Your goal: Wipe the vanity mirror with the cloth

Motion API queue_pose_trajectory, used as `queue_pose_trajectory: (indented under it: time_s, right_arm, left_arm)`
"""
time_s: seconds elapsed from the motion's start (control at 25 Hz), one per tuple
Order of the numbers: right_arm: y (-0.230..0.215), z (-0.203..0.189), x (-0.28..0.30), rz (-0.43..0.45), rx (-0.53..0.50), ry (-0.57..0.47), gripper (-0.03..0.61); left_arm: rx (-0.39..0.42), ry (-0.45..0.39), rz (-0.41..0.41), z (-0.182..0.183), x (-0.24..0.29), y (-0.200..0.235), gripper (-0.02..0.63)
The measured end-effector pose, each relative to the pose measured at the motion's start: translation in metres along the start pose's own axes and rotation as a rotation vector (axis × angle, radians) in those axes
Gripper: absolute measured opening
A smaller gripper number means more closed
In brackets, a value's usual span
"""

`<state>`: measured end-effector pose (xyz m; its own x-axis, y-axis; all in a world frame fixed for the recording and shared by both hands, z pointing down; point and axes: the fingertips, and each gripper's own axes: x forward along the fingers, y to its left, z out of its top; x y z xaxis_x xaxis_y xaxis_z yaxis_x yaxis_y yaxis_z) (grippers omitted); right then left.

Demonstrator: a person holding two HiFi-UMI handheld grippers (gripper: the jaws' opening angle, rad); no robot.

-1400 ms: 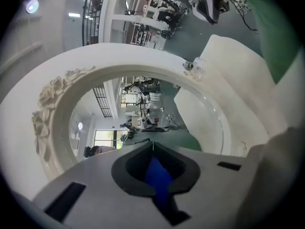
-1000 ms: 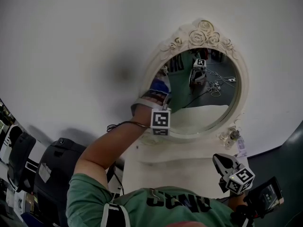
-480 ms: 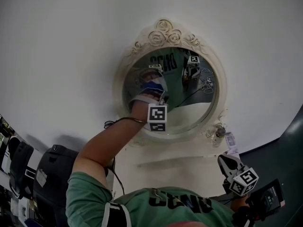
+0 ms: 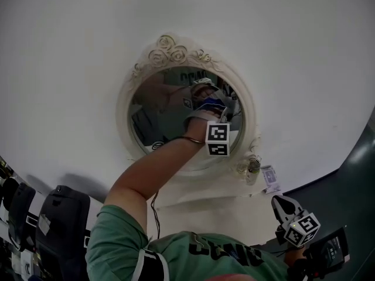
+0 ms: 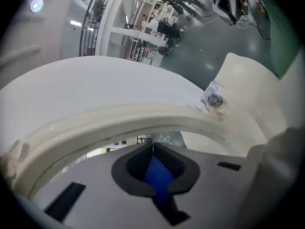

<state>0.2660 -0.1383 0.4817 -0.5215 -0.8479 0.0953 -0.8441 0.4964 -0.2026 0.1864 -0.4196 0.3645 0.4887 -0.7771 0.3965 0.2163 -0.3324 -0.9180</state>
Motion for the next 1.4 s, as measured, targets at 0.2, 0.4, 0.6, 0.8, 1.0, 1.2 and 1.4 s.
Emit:
queue_pose_trajectory:
  time_s: [0.2,0.4,0.6,0.8,1.0,1.2,1.4]
  right_arm:
    - [-0.014,0.0,-0.014,-0.029,0.021,-0.016,0.012]
    - [-0.002,0.002,-0.001,-0.011,0.015,-0.006,0.012]
    - [0.031,0.013,0.035,0.044,-0.017,0.013,0.012]
    - [0.081,0.018,0.085,0.129,-0.076,0.031,0.012]
    - [0.137,0.013,0.128,0.206,-0.12,0.056,0.012]
    - [0.166,0.004,0.145,0.231,-0.135,0.066,0.012]
    - [0.168,0.0,0.138,0.2,-0.12,0.078,0.012]
  left_arm:
    - [0.057,-0.006,-0.01,0.034,0.023,0.003,0.017]
    - [0.079,-0.049,0.029,0.036,0.009,-0.001,0.017]
    - [0.034,-0.081,0.054,-0.008,-0.052,-0.018,0.017]
    - [-0.05,0.037,0.063,-0.122,-0.119,-0.05,0.017]
    - [-0.109,0.185,0.038,-0.225,-0.163,-0.082,0.017]
    - [-0.073,0.245,0.012,-0.263,-0.165,-0.109,0.017]
    - [-0.041,0.216,0.004,-0.251,-0.148,-0.112,0.017]
